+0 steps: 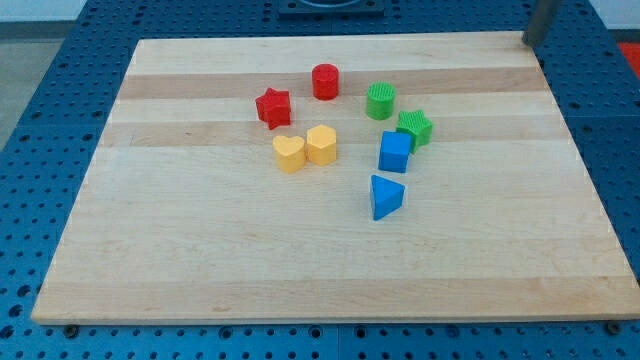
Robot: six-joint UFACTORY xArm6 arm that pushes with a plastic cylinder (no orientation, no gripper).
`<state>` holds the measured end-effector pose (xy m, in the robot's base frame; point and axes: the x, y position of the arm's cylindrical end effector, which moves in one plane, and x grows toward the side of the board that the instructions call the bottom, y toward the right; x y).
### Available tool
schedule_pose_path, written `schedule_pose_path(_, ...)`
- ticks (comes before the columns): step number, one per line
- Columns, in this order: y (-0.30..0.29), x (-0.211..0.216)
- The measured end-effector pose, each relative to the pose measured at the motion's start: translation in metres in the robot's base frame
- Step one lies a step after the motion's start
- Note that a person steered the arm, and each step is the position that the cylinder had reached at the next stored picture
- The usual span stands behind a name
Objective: Place the red circle on top of the green circle
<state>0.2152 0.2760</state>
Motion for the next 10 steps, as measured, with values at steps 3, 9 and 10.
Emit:
schedule_pose_path(3, -0.058, 0.001)
schedule_pose_path(9, -0.278, 0.038)
schedule_pose_path(10, -0.293, 0.041)
